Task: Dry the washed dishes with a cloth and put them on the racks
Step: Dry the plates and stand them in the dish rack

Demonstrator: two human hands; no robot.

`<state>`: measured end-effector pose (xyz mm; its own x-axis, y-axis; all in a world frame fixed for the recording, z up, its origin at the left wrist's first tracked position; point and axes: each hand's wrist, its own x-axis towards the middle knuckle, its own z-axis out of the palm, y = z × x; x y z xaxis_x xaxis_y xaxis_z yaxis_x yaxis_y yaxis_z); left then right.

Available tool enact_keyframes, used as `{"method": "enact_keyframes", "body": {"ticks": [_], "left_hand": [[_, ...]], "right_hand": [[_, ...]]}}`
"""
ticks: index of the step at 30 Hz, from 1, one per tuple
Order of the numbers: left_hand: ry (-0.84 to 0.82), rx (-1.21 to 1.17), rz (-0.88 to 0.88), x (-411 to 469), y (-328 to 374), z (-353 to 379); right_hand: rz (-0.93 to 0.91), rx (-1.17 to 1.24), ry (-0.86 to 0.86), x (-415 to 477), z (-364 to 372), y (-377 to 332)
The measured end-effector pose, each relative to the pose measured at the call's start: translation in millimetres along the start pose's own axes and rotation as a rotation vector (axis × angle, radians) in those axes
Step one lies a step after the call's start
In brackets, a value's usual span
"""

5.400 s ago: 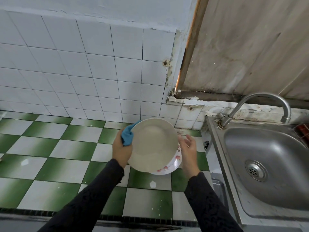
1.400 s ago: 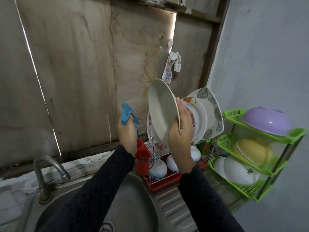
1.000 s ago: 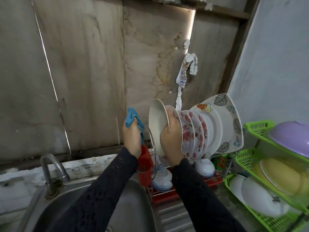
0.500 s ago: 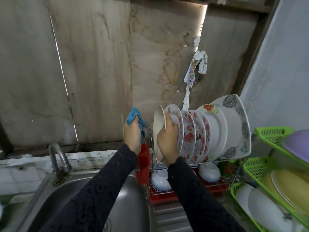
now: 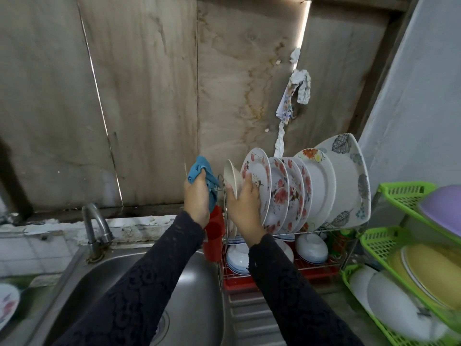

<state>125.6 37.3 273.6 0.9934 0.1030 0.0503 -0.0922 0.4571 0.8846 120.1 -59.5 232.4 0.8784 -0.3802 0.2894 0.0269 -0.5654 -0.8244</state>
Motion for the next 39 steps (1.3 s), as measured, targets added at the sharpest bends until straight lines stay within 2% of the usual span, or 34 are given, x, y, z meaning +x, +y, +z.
{"method": "enact_keyframes", "body": {"ticks": [9,13,20,26,33,39], "left_hand": [[0.089,-0.085,0.05,-26.5,17.6,-24.8],[0.14,-0.12,0.121,-46.0,26.3,-55.3],[0.251,-0.141,0.135,-73.3,44.1,-123.8],[0.287,-0.128,0.212,-106.4,71.2,-200.7],[0.392,0.123,0.29,-148.8,95.2,-332.1],[0.495,0.212,0.194,-171.8,106.9,-455.1]], "right_hand": [[-0.232,0.047,0.149,-45.0,-15.5,-22.0],[-0.369,0.078,0.167,-70.0,-0.7,-24.6],[-0.548,0.136,0.171,-115.9,44.1,-48.1],[-0.481,0.234,0.034,-170.6,94.1,-81.0],[-0.324,0.437,-0.193,-262.5,186.0,-111.9],[-0.097,0.519,-0.43,-339.4,279.3,-137.0]]}}
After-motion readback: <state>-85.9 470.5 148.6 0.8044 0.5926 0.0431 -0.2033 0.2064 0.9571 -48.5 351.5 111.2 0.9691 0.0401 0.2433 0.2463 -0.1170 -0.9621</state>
